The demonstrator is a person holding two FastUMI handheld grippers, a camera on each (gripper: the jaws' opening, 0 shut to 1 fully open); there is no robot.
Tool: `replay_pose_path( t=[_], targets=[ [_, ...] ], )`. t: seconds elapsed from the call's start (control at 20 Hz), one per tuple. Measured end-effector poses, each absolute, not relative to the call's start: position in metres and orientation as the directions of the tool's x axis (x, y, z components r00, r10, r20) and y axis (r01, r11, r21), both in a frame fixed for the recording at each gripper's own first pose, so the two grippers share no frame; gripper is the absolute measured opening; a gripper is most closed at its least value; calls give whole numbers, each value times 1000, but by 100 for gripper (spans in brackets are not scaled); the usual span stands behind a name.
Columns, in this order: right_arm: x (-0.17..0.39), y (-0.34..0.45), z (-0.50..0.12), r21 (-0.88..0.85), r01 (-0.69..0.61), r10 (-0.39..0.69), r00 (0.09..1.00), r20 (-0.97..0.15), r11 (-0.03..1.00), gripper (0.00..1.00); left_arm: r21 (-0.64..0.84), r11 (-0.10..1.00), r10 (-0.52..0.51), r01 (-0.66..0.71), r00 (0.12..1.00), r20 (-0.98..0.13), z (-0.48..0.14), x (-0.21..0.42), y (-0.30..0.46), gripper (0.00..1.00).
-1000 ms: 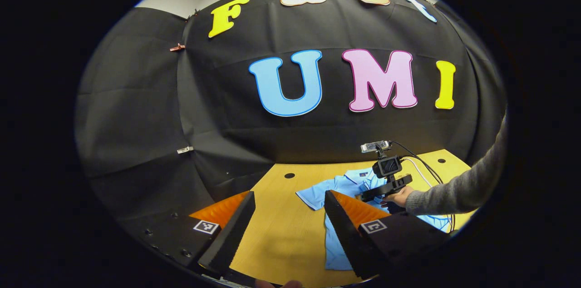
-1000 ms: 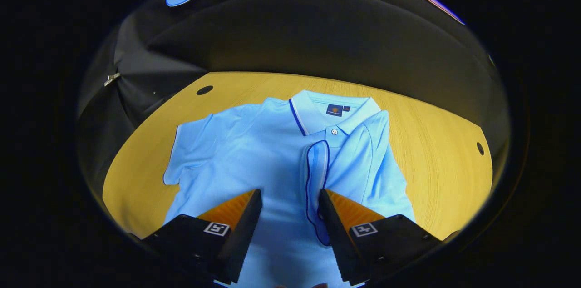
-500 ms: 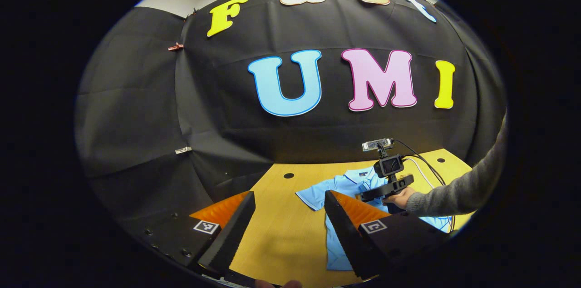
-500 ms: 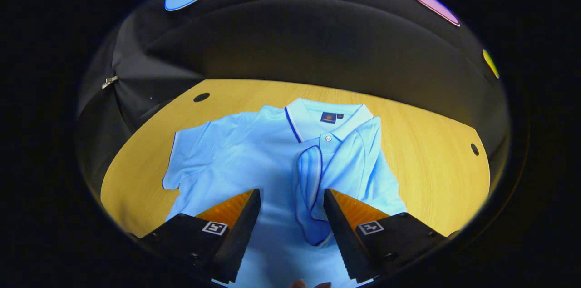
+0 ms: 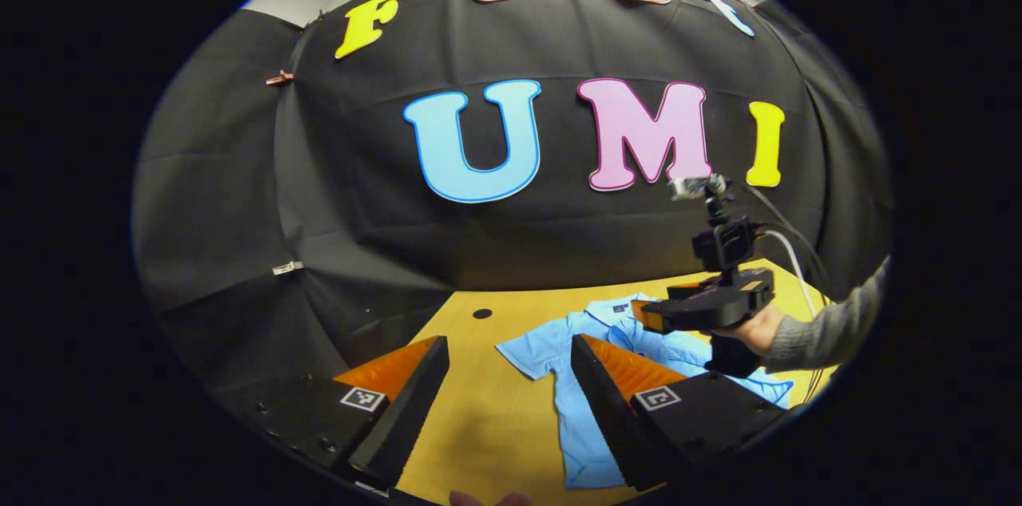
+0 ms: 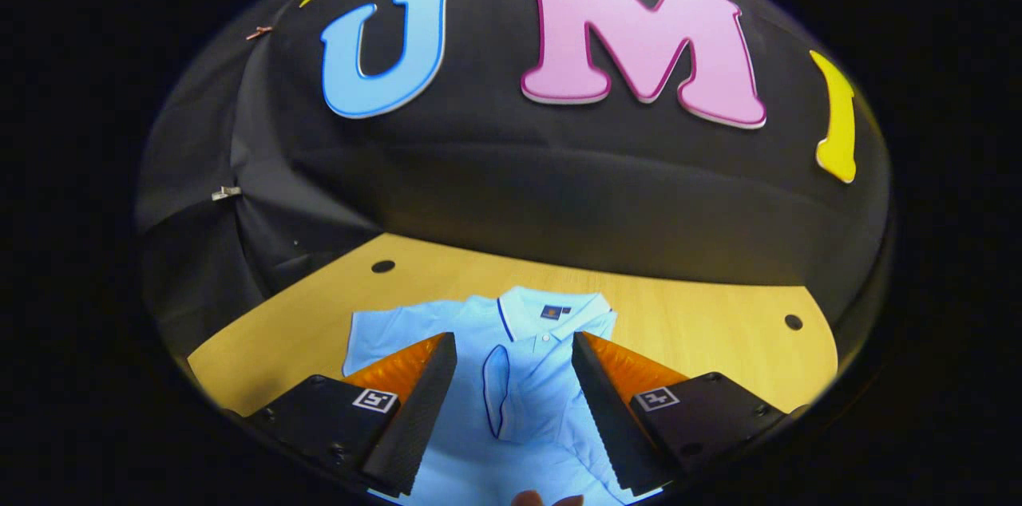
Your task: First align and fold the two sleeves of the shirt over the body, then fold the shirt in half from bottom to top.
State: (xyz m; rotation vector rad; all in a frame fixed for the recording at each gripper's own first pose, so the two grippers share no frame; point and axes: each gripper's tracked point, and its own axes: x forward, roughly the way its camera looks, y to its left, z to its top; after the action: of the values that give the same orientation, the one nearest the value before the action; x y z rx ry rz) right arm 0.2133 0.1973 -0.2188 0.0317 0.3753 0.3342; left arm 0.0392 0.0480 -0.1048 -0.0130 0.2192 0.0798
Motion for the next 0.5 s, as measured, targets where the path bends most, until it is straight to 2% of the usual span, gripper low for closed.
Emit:
replay_pose_path(
  t=[0.25, 0.4, 0.5],
  targets=[
    [163, 164, -141, 95, -312, 325, 919, -224, 946, 91, -44, 998, 34, -47, 962, -270, -147, 110, 40, 98],
    [137, 144, -123, 91, -296, 308, 930, -200, 951, 91, -55, 998, 2, -22, 941, -339, -186, 157, 35, 98],
    [125, 130, -122, 87, -278, 291, 935, -203, 957, 91, -70, 996, 19, -50, 922, -387, -215, 193, 36, 98]
  ],
)
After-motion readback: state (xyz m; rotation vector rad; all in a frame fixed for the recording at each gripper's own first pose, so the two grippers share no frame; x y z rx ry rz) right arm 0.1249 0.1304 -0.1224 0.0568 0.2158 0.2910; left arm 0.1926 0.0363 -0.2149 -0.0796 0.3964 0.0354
